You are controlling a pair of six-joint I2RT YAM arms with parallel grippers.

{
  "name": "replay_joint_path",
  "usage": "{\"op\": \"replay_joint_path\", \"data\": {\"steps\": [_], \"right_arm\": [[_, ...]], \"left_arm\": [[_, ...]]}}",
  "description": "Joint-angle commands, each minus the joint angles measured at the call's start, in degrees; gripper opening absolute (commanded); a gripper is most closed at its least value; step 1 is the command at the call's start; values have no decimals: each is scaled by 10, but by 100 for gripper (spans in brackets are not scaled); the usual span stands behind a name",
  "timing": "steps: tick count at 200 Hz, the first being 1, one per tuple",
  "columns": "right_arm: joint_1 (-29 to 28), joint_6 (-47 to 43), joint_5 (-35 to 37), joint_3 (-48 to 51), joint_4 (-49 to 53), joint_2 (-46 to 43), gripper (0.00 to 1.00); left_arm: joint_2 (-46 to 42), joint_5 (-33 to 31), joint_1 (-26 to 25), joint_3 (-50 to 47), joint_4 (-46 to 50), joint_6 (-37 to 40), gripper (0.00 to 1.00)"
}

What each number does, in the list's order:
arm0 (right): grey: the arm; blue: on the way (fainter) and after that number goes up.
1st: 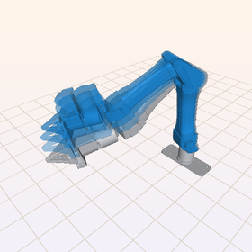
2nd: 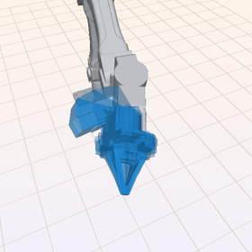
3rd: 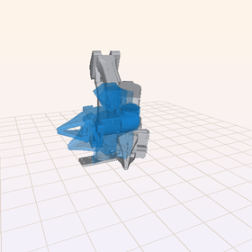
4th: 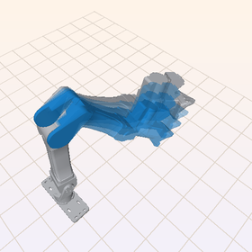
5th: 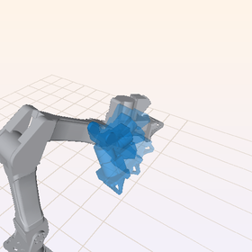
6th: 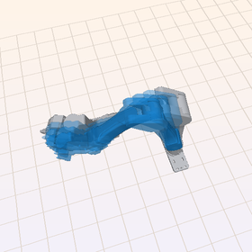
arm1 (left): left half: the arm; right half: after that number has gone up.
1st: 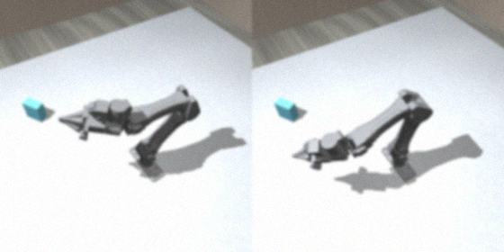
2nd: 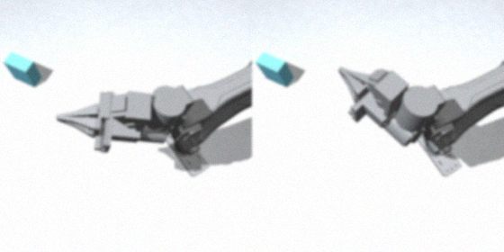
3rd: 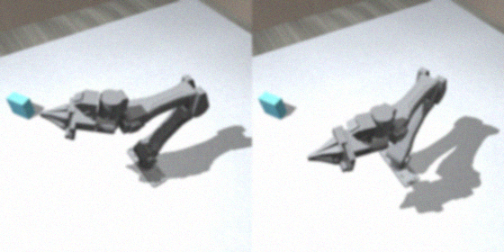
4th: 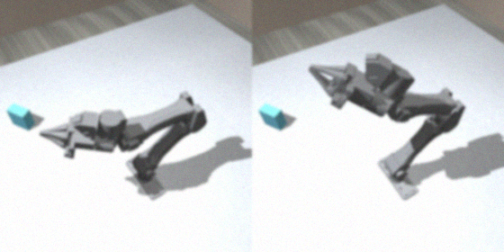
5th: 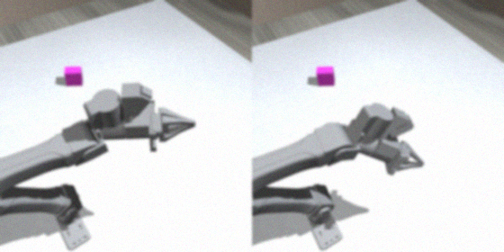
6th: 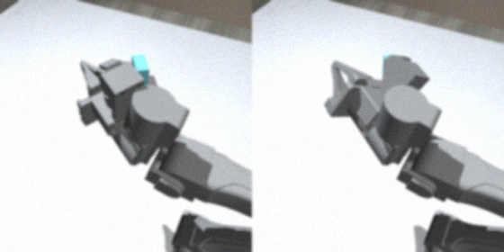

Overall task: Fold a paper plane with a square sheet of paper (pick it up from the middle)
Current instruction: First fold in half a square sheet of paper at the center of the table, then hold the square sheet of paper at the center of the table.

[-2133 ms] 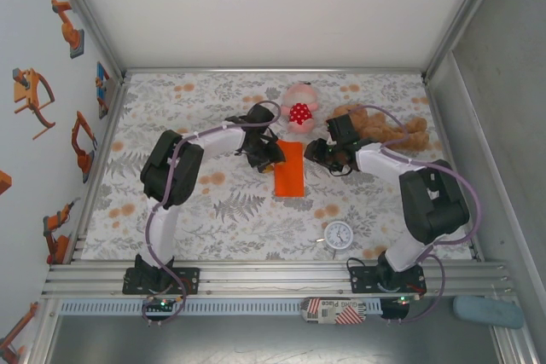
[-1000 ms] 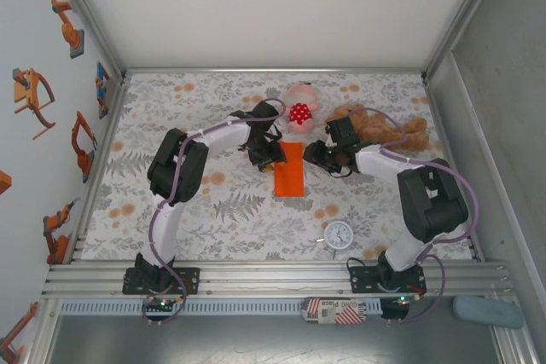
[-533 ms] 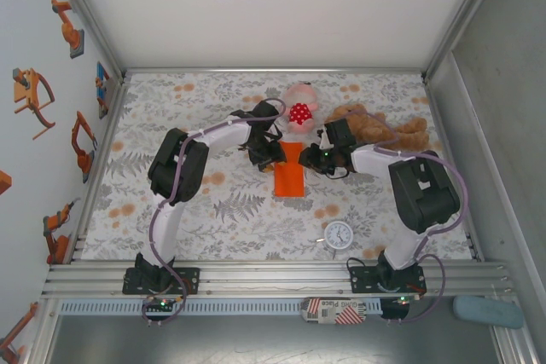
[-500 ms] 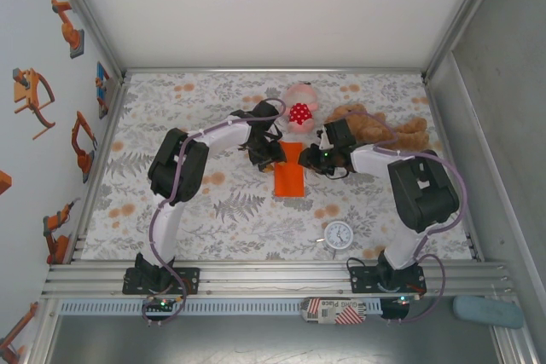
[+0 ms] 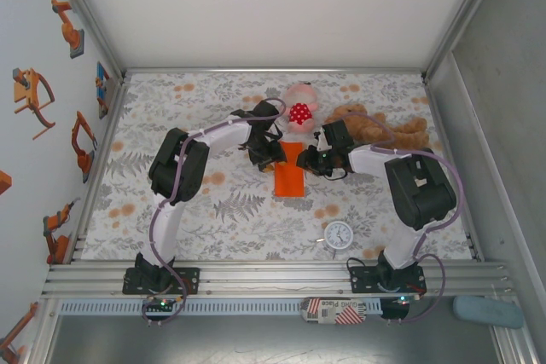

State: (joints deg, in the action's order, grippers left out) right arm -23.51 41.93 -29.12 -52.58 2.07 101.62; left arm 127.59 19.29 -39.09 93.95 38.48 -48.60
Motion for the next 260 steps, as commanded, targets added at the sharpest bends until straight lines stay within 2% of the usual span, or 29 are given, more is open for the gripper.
{"op": "replay_joint_path", "data": {"steps": [1, 37, 107, 194, 231, 260], "right_arm": [[-4, -10, -6, -15, -3, 13, 24], [-7, -10, -19, -20, -7, 24, 20], [-13, -13, -34, -26, -6, 45, 18], [-12, -46, 19, -24, 58, 74, 14], [-12, -63, 43, -21, 86, 84, 12], [-14, -60, 39, -14, 87, 85, 12]], "left_arm": [[133, -37, -25, -52, -15, 9, 41], [133, -41, -24, -52, -12, 4, 41], [140, -36, -21, -50, -10, 1, 41], [137, -36, -21, -53, -10, 1, 42], [108, -31, -17, -51, -10, 5, 43], [51, -29, -6, -39, -8, 11, 46]]}}
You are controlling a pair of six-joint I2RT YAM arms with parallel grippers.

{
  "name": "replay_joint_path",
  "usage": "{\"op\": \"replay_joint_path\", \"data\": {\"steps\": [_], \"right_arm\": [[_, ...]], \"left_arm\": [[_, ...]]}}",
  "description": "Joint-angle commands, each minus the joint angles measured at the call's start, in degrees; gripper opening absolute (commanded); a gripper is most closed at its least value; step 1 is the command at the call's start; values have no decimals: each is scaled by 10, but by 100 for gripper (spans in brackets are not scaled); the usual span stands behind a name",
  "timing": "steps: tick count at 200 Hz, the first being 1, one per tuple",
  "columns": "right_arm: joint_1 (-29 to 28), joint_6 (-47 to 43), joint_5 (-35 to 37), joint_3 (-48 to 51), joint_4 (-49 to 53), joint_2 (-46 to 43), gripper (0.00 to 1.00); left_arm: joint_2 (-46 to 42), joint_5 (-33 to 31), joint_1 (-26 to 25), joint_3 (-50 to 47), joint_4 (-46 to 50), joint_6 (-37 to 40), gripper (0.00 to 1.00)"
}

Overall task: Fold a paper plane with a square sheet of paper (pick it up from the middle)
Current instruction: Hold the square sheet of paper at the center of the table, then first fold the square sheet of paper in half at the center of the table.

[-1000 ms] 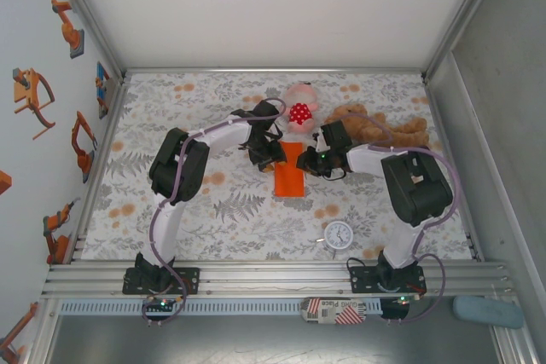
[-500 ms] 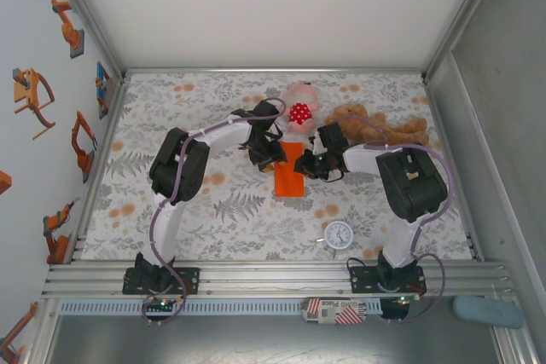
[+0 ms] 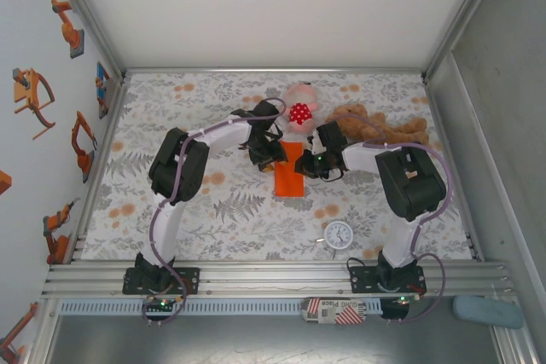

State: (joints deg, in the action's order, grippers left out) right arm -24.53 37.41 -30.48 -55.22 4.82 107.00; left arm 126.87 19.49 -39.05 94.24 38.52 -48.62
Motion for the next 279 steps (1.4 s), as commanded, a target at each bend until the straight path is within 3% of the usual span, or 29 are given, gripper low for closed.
{"op": "replay_joint_path", "data": {"steps": [1, 59, 102, 147, 193, 279], "right_arm": [[-3, -14, 53, 12, 59, 32, 12], [-29, 19, 58, 21, 43, 29, 12], [-57, 44, 56, 20, 19, 37, 11], [-60, 50, 59, 21, 11, 41, 8], [-61, 47, 59, 22, 15, 51, 2], [-61, 29, 86, 20, 49, 58, 0]], "left_arm": [[55, -30, -6, -40, -8, 12, 46], [-105, -24, 37, -68, -70, 4, 57], [-210, -4, 62, -162, -185, 6, 50], [-177, 71, 41, -170, -231, 1, 31], [-138, 77, 18, -172, -236, 1, 17], [-110, 84, 5, -193, -198, 26, 9]]}}
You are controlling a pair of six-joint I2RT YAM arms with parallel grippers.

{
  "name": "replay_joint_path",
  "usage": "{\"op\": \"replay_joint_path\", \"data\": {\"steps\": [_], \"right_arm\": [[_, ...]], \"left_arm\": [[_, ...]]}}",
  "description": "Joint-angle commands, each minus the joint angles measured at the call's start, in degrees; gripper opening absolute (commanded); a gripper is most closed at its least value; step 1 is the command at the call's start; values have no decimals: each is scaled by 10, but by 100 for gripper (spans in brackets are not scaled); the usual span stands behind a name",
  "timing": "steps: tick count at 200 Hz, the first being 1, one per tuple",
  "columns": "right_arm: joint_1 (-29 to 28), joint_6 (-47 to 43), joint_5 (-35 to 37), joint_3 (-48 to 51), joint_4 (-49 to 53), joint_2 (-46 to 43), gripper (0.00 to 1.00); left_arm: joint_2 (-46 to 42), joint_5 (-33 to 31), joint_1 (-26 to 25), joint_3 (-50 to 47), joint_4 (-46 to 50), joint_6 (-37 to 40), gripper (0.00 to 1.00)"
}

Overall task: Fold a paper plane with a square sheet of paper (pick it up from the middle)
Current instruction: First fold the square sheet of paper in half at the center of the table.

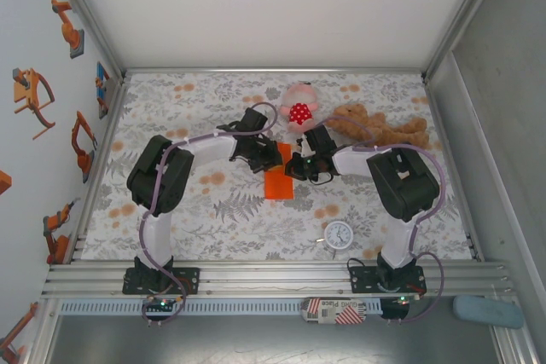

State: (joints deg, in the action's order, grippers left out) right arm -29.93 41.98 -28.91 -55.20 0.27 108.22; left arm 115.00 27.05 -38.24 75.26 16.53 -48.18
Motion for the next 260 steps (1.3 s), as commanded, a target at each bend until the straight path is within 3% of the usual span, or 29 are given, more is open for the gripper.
{"op": "replay_joint_path", "data": {"steps": [1, 101, 180, 218, 260], "right_arm": [[-7, -16, 70, 20, 95, 46, 0], [-7, -20, 99, 3, 148, 66, 0], [-6, -22, 112, -1, 179, 87, 0], [-3, -28, 118, 1, 197, 83, 0], [-1, -36, 120, -4, 205, 79, 0]], "left_arm": [[9, 9, -3, -3, 22, 21, 9], [22, 1, 0, -5, 51, 61, 8], [11, -2, 33, -51, 51, 116, 8], [-31, -39, 54, -68, 99, 191, 8], [-83, -42, 94, -96, 103, 202, 7]]}}
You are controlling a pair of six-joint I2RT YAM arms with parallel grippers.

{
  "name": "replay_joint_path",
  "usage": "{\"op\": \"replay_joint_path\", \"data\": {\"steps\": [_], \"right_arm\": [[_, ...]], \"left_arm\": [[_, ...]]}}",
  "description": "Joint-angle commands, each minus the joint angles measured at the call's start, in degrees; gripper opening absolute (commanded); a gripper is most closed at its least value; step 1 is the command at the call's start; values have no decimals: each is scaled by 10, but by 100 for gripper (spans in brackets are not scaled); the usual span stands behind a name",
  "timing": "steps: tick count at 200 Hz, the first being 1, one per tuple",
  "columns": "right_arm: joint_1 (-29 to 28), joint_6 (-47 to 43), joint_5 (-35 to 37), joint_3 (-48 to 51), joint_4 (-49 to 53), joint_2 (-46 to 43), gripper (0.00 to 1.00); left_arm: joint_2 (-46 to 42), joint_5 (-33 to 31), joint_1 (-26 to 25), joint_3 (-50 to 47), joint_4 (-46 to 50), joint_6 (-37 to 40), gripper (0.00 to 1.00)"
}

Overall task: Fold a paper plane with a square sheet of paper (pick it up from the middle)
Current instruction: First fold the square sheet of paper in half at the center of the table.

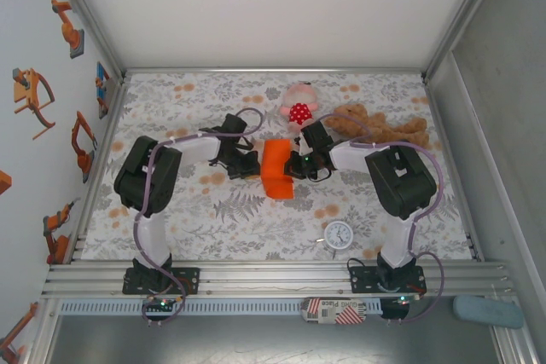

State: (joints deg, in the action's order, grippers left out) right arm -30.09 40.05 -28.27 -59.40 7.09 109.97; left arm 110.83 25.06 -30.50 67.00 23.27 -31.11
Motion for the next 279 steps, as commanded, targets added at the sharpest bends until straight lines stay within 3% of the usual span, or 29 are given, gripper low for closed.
{"op": "replay_joint_path", "data": {"steps": [1, 42, 102, 151, 192, 228, 251, 279], "right_arm": [[0, -17, 113, 38, 136, 62, 0], [0, -15, 113, 40, 130, 61, 0], [0, -13, 113, 43, 127, 67, 0], [0, -13, 115, 47, 126, 69, 0], [1, -16, 122, 56, 127, 70, 0], [2, -16, 126, 60, 126, 70, 0], [2, -16, 125, 60, 126, 67, 0], [2, -17, 125, 58, 132, 68, 0]], "left_arm": [[-43, -21, 17, -13, 36, 30, 7], [-86, 45, -9, -21, -96, -40, 8], [22, 90, -43, -5, -248, -140, 8], [35, 55, -25, -42, -233, -128, 8], [26, 45, 28, -94, -236, -109, 8], [8, 41, 71, -83, -195, -68, 8], [-27, 44, 67, -54, -152, -38, 8], [-53, 79, 36, -58, -212, -74, 8]]}}
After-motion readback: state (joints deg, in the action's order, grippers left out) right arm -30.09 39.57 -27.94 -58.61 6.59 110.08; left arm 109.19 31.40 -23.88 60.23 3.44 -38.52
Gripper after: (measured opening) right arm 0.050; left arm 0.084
